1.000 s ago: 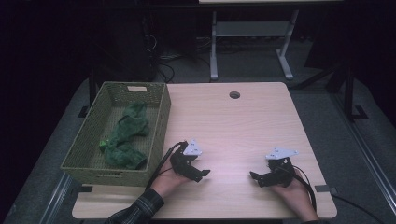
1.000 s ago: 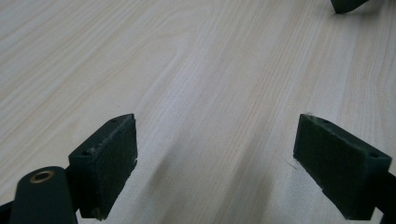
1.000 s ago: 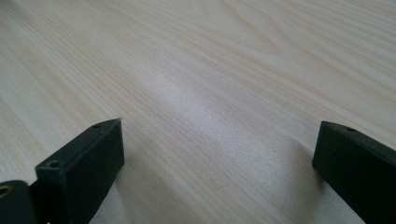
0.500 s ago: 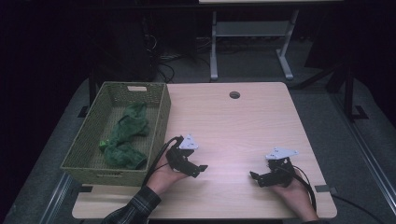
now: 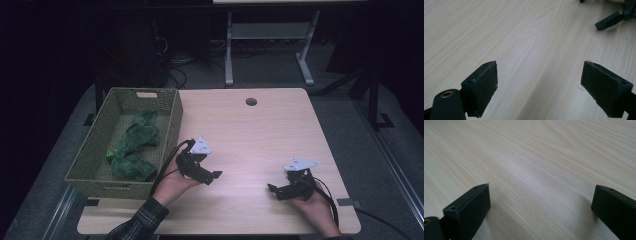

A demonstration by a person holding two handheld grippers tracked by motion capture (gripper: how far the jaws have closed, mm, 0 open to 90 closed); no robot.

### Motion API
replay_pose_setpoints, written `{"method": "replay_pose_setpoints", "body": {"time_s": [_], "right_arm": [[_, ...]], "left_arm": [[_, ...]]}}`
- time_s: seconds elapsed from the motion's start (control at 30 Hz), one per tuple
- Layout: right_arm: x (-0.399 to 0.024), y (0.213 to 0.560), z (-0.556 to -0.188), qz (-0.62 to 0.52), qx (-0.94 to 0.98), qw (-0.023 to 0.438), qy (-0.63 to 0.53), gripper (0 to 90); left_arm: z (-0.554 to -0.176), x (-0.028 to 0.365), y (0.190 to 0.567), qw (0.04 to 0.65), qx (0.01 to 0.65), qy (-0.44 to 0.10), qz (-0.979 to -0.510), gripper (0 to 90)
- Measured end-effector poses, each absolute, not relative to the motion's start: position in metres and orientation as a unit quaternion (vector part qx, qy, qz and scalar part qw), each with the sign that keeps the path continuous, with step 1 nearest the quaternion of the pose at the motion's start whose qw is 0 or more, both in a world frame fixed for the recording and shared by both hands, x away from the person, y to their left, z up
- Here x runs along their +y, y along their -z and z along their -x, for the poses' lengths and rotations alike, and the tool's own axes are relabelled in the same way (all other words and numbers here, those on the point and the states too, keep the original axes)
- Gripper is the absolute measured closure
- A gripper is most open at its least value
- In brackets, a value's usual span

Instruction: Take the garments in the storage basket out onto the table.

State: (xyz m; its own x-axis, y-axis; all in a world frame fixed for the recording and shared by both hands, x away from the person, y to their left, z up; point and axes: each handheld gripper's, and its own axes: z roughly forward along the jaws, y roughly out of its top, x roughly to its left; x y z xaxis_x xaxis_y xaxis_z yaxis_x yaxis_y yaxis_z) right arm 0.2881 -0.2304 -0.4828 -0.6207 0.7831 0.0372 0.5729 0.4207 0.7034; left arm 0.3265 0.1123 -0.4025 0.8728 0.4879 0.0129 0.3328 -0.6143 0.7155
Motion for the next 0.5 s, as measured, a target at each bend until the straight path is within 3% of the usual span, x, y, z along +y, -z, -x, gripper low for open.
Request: {"method": "replay_pose_setpoints", "body": {"time_s": [0.5], "right_arm": [[-0.230,0.483,-0.288,-0.408,0.829,0.151,-0.350,1.9]], "left_arm": [[-0.336,0.119,0.374,0.385,0.221,-0.110,-0.889,13.4]]}}
